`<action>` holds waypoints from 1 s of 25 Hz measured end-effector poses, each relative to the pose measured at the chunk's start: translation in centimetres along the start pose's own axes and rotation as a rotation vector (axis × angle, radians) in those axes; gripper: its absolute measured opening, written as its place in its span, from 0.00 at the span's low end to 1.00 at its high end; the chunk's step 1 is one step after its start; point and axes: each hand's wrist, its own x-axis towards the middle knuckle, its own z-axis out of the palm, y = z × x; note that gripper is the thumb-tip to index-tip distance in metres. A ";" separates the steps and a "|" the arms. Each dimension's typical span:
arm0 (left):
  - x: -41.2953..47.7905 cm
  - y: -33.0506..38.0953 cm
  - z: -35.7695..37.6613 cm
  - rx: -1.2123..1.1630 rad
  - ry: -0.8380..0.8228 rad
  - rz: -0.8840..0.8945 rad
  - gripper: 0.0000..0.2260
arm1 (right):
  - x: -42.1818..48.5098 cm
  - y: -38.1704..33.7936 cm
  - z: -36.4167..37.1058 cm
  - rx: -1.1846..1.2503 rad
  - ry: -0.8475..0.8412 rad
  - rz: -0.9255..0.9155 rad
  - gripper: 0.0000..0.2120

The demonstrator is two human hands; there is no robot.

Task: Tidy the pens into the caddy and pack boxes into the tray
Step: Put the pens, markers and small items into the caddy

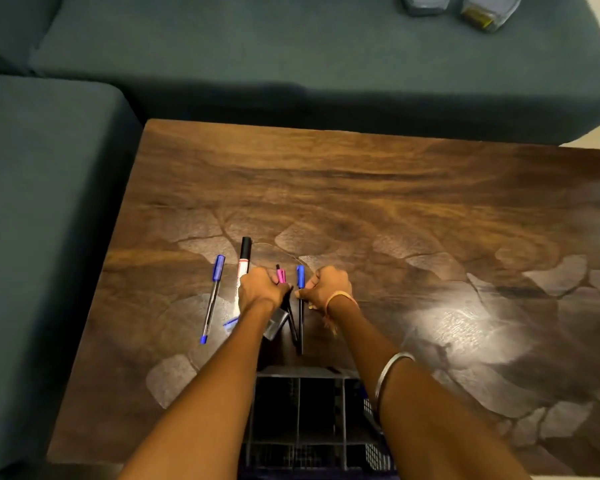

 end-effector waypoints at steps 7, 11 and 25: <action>0.1 0.9 0.3 0.040 0.006 -0.036 0.05 | 0.0 -1.2 -0.8 -0.085 0.017 0.033 0.19; -1.0 1.8 -1.4 -0.101 -0.012 -0.021 0.12 | -2.3 -2.0 -3.0 -0.040 0.074 0.017 0.13; -16.0 5.2 -11.5 -0.386 -0.411 0.383 0.13 | -20.4 -2.4 -10.8 0.047 0.336 -0.216 0.11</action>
